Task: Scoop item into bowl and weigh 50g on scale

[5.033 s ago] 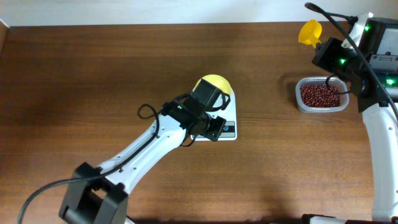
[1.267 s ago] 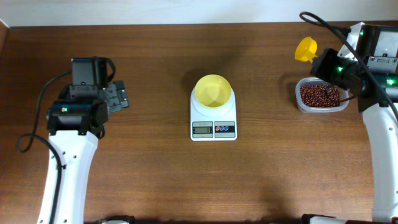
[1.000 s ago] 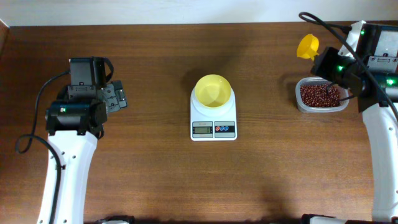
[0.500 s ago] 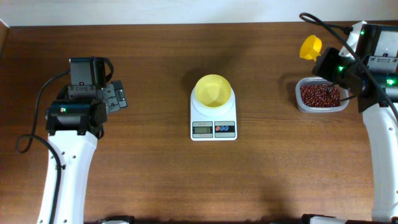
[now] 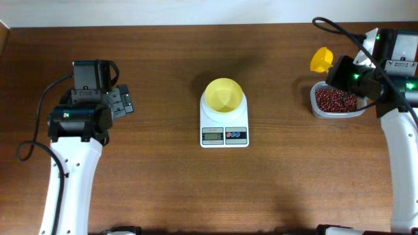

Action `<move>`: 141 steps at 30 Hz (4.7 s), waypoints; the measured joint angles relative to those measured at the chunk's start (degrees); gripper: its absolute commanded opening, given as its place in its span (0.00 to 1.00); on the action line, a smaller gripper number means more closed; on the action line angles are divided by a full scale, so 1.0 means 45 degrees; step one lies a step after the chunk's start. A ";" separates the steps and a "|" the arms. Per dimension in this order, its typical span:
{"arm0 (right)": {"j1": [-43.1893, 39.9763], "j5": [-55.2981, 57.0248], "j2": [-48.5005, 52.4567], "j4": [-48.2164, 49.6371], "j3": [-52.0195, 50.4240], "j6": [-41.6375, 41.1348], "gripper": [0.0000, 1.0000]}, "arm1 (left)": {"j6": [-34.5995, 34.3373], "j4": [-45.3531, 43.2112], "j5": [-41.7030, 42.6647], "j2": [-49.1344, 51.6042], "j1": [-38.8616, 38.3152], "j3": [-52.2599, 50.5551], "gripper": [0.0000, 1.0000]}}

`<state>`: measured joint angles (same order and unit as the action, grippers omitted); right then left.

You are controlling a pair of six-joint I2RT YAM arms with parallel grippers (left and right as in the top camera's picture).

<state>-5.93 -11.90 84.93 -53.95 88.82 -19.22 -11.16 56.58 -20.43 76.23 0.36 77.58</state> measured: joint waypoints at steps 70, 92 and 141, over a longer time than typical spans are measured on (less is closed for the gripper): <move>0.0000 0.0340 0.0000 0.0374 0.0000 0.0743 0.04 | -0.0005 -0.0889 0.0466 0.0005 0.0000 0.0000 0.99; 0.0000 0.0340 0.0000 0.0155 0.0005 0.0753 0.04 | 0.4177 -0.0102 0.7849 0.0117 -0.2934 -0.0199 0.99; 0.0000 0.0675 0.0000 0.0078 0.0005 0.0928 0.04 | 0.4279 -0.0092 0.8680 0.0685 -0.4007 -0.0219 0.99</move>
<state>-5.93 -8.86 84.93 -53.60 88.84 -15.05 8.10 56.16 18.63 79.31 -17.67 76.60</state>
